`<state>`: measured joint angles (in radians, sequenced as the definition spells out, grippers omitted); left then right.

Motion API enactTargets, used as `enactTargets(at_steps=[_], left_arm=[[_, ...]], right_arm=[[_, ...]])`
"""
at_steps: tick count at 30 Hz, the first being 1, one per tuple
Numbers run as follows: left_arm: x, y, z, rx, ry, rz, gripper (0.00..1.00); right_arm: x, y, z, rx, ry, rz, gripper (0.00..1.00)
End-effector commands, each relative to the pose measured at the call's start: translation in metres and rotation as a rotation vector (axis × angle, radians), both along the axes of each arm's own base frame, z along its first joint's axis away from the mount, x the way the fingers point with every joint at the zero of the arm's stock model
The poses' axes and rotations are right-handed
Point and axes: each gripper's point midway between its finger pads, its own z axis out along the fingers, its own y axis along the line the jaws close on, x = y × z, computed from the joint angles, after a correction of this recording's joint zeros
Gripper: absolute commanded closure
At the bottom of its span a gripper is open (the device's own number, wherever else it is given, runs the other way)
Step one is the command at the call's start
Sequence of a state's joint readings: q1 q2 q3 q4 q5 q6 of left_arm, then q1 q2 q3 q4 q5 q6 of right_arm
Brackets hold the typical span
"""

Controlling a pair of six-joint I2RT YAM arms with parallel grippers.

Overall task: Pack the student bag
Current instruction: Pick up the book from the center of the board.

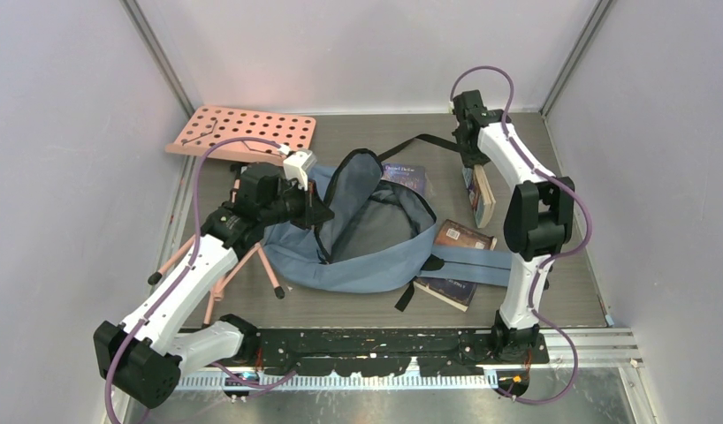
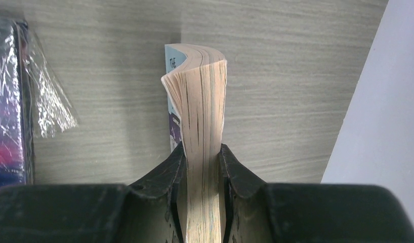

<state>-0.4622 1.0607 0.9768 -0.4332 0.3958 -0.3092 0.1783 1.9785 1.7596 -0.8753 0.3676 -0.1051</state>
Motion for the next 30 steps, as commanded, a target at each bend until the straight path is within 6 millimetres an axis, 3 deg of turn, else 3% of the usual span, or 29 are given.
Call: enactTargets(at_steps=[1,9,13,19,25,30], left_arm=[[0.004,0.004,0.018,-0.02,-0.072,0.013,1.0],[0.005,0.005,0.017,-0.015,-0.072,0.017,1.0],[0.005,0.005,0.017,-0.015,-0.072,0.017,1.0],[0.004,0.005,0.017,-0.016,-0.074,0.017,1.0],[0.004,0.005,0.017,-0.015,-0.073,0.016,1.0],[0.005,0.005,0.016,-0.012,-0.071,0.018,1.0]], right_arm=[[0.032,0.0,0.024,-0.011,-0.107,0.025,0.99],[0.031,0.01,0.002,0.061,-0.043,0.027,0.99],[0.027,0.013,-0.008,0.134,-0.017,0.015,0.84],[0.02,0.002,-0.022,0.176,0.02,-0.024,0.67],[0.012,-0.006,-0.04,0.184,0.063,-0.041,0.57],[0.009,-0.002,-0.052,0.25,0.083,-0.042,0.55]])
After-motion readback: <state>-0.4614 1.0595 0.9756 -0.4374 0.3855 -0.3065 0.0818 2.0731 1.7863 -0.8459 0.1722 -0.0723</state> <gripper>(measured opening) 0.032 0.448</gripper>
